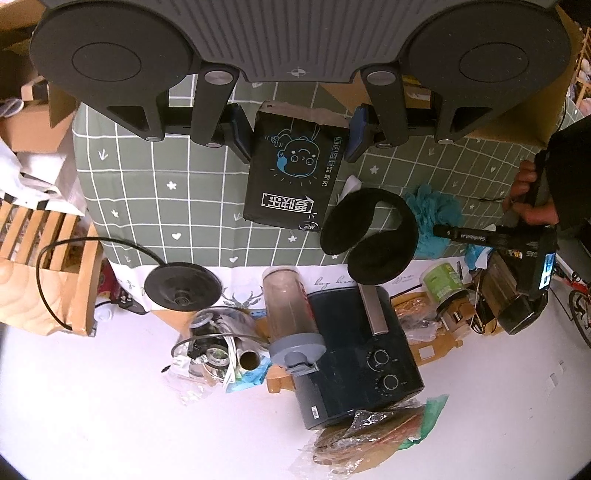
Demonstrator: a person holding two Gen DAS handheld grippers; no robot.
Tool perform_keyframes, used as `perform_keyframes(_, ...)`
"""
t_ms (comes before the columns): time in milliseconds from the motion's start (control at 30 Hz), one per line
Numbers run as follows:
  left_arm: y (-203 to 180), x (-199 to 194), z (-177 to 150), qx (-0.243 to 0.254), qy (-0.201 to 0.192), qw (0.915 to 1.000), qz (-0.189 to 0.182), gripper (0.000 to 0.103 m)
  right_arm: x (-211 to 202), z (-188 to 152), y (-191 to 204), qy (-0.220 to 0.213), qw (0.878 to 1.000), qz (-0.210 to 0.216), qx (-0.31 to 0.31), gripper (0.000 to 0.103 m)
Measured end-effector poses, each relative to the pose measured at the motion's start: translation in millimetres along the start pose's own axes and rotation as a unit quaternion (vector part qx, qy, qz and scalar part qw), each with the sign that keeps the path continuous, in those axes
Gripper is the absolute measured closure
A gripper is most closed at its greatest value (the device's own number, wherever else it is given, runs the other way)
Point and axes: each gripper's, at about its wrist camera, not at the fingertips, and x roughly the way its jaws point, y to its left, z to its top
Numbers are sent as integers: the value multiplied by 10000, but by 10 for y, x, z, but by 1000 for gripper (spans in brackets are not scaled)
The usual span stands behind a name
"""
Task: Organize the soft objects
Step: 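Grasp the teal mesh sponge with the left gripper while the right holds the black box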
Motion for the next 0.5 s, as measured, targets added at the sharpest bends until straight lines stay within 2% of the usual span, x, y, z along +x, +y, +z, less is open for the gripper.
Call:
perform_keyframes(67,38,52,25,-99,-10,9999,-50,29,-19,-25,-1,10,10000,-10,25,48)
perform_keyframes(233,100,159,72,-395,12,9990,-189,49,-59,-70,-18,26,10000,-37,79,48)
perform_keyframes(300,113,192,90,-508,15,9984,-250,65,-73,-79,-20,23,9999,-48,85,48)
perform_keyframes(333,113,204,99,-532,35,9982,-292,69,-83,-82,-17,18,9999,-53,87,48)
perform_keyframes(400,91,199,116,-432,39,9984,-353,83,-94,-80,-15,6,9999,-72,85,48)
perform_keyframes(433,87,185,123,-414,30,9985,-364,86,-102,-80,-14,-3,9999,-76,85,48)
perform_keyframes(467,93,175,124,-449,38,9982,-394,94,-110,-84,-14,-10,9999,-75,90,48)
perform_keyframes(500,106,159,127,-492,39,9979,-422,97,-117,-88,-16,-13,9999,-71,94,48)
